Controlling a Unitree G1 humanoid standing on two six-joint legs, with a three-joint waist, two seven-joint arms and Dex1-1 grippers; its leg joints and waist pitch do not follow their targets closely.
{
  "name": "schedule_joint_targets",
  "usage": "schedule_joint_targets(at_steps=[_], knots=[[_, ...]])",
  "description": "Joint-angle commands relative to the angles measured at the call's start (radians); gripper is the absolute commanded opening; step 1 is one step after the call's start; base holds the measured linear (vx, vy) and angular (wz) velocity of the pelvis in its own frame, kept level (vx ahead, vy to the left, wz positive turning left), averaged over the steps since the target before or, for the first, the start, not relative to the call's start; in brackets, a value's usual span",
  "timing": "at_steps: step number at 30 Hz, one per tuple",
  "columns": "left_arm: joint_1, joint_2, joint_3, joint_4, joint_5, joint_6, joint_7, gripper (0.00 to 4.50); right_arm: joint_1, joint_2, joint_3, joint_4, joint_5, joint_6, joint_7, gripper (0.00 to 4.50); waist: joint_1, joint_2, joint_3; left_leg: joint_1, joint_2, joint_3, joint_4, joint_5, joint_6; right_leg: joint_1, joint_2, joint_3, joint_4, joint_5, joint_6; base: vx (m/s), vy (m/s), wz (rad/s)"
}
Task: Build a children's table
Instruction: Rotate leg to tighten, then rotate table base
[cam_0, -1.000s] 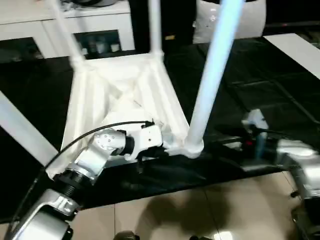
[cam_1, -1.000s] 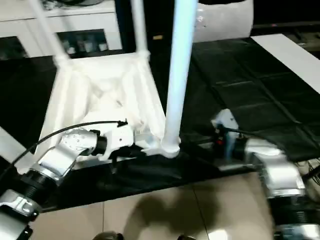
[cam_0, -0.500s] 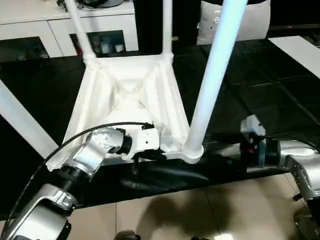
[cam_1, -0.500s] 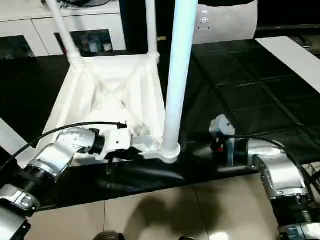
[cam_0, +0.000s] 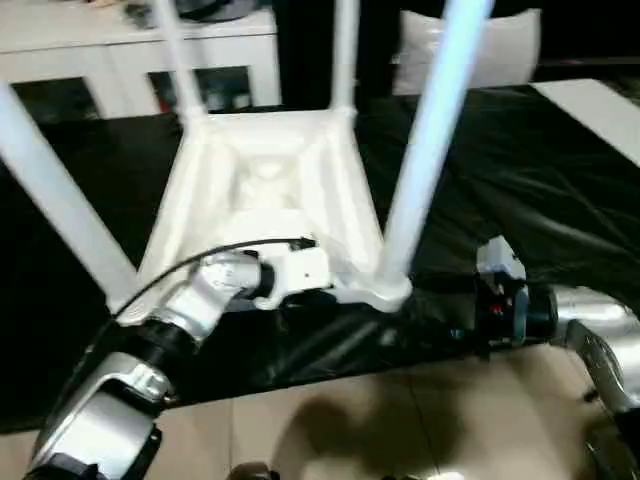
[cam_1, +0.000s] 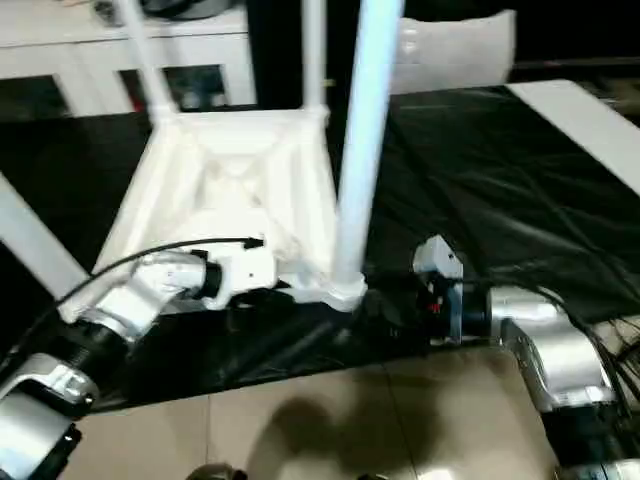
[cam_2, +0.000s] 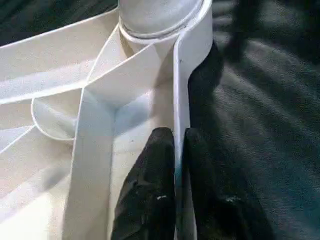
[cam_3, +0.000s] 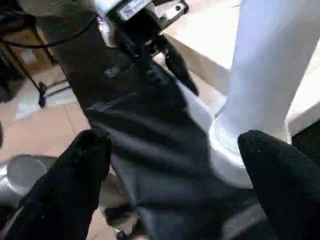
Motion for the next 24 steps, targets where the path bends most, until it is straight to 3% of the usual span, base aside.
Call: schedule_joint_targets(at_steps=[1, 4, 7, 9, 12, 13, 15, 17, 18, 19, 20, 21, 22, 23, 24], knots=[[0.012, 0.014, 0.034, -0.023, -0.021, -0.003, -0.013, 0.99, 0.003, 0.007, -0.019, -0.051, 0.032, 0.030, -0.019, 4.44, 0.001, -0.021, -0.061, -0.006, 0.006, -0.003, -0.067, -0.248, 0.053, 0.051, -0.053, 0.030, -0.106, -0.580, -0.042, 0.000, 0.000, 0.00], [0.053, -0.003, 0.084, -0.083, -0.089, 0.025, -0.010, 1.21, 0.021, 0.044, -0.031, -0.105, 0.083, 0.076, -0.051, 4.44, -0.008, -0.021, -0.062, -0.004, 0.010, -0.003, -0.069, -0.242, 0.062, 0.047, -0.052, 0.031, -0.101, -0.532, -0.074, 0.000, 0.000, 0.00], [0.095, -0.021, 0.131, -0.151, -0.143, 0.088, 0.029, 1.45, 0.038, 0.074, -0.035, -0.131, 0.099, 0.093, -0.089, 4.44, -0.013, -0.018, -0.064, -0.006, 0.019, -0.003, -0.071, -0.226, 0.070, 0.045, -0.051, 0.037, -0.086, -0.434, -0.129, 0.000, 0.000, 0.00], [0.182, -0.051, 0.214, -0.277, -0.204, 0.169, 0.148, 1.69, 0.069, 0.112, -0.032, -0.161, 0.097, 0.115, -0.161, 4.44, -0.016, -0.014, -0.065, -0.012, 0.027, -0.003, -0.069, -0.195, 0.060, 0.049, -0.052, 0.044, -0.065, -0.308, -0.179, 0.000, 0.000, 0.00], [0.265, -0.071, 0.274, -0.389, -0.238, 0.219, 0.217, 1.88, 0.107, 0.138, -0.033, -0.213, 0.108, 0.129, -0.204, 4.44, -0.017, -0.013, -0.067, -0.012, 0.023, 0.001, -0.063, -0.167, 0.081, 0.048, -0.049, 0.044, -0.065, -0.261, -0.193, 0.017, -0.002, 0.01], [0.280, -0.076, 0.287, -0.410, -0.240, 0.228, 0.236, 1.97, 0.113, 0.144, -0.032, -0.223, 0.108, 0.134, -0.216, 4.44, -0.018, -0.016, -0.069, -0.018, 0.019, 0.001, -0.061, -0.140, 0.091, 0.053, -0.046, 0.043, -0.061, -0.235, -0.190, 0.052, -0.007, 0.03], [0.334, -0.105, 0.342, -0.499, -0.276, 0.278, 0.300, 1.97, 0.134, 0.157, -0.021, -0.268, 0.109, 0.146, -0.239, 4.44, -0.018, -0.015, -0.072, -0.022, 0.022, 0.001, -0.055, -0.072, 0.114, 0.049, -0.042, 0.044, -0.050, -0.154, -0.202, 0.000, 0.000, 0.00], [0.334, -0.105, 0.342, -0.499, -0.276, 0.278, 0.300, 1.97, 0.134, 0.157, -0.021, -0.268, 0.109, 0.146, -0.239, 4.44, -0.018, -0.014, -0.064, -0.022, 0.018, 0.004, -0.059, -0.113, 0.122, 0.046, -0.041, 0.041, -0.061, -0.207, -0.194, 0.000, 0.000, 0.00], [0.369, -0.120, 0.362, -0.566, -0.286, 0.298, 0.341, 1.97, 0.147, 0.166, -0.018, -0.300, 0.123, 0.164, -0.255, 4.44, -0.019, -0.016, -0.062, -0.021, 0.017, 0.005, -0.060, -0.131, 0.119, 0.045, -0.041, 0.042, -0.066, -0.242, -0.184, 0.000, 0.000, 0.00], [0.406, -0.148, 0.376, -0.635, -0.279, 0.326, 0.401, 1.97, 0.166, 0.155, 0.006, -0.332, 0.111, 0.162, -0.250, 4.44, -0.019, -0.015, -0.060, -0.021, 0.022, 0.001, -0.064, -0.153, 0.106, 0.047, -0.046, 0.042, -0.069, -0.280, -0.171, 0.000, 0.000, 0.00], [0.434, -0.169, 0.380, -0.691, -0.269, 0.354, 0.452, 1.97, 0.181, 0.144, 0.028, -0.356, 0.090, 0.149, -0.247, 4.44, -0.026, -0.009, -0.056, -0.017, 0.034, -0.007, -0.070, -0.182, 0.082, 0.043, -0.023, 0.028, -0.075, -0.289, -0.156, 0.000, 0.000, 0.00], [0.450, -0.183, 0.379, -0.723, -0.265, 0.392, 0.482, 1.97, 0.191, 0.137, 0.043, -0.366, 0.067, 0.126, -0.246, 4.44, -0.040, -0.002, -0.056, -0.009, 0.057, -0.024, -0.085, -0.218, 0.072, 0.044, 0.003, 0.009, -0.073, -0.261, -0.155, 0.000, 0.000, 0.00], [0.458, -0.190, 0.371, -0.737, -0.240, 0.419, 0.511, 1.97, 0.194, 0.132, 0.052, -0.366, 0.057, 0.127, -0.248, 4.44, -0.045, 0.004, -0.055, 0.006, 0.081, -0.040, -0.099, -0.230, 0.090, 0.037, 0.016, -0.002, -0.071, -0.238, -0.168, 0.000, 0.000, 0.00], [0.468, -0.206, 0.372, -0.747, -0.238, 0.444, 0.536, 1.97, 0.196, 0.128, 0.057, -0.367, 0.046, 0.115, -0.247, 4.44, -0.046, 0.017, -0.044, -0.068, 0.050, -0.088, -0.113, -0.314, 0.164, 0.075, -0.007, -0.023, -0.045, -0.223, -0.175, -0.034, -0.043, 0.33], [0.474, -0.218, 0.374, -0.752, -0.238, 0.459, 0.552, 1.97, 0.197, 0.125, 0.061, -0.367, 0.040, 0.109, -0.246, 4.44, -0.053, -0.005, -0.047, -0.065, 0.006, -0.078, -0.071, -0.349, 0.168, 0.072, -0.060, -0.020, -0.075, -0.301, -0.176, -0.061, -0.049, 0.50]])
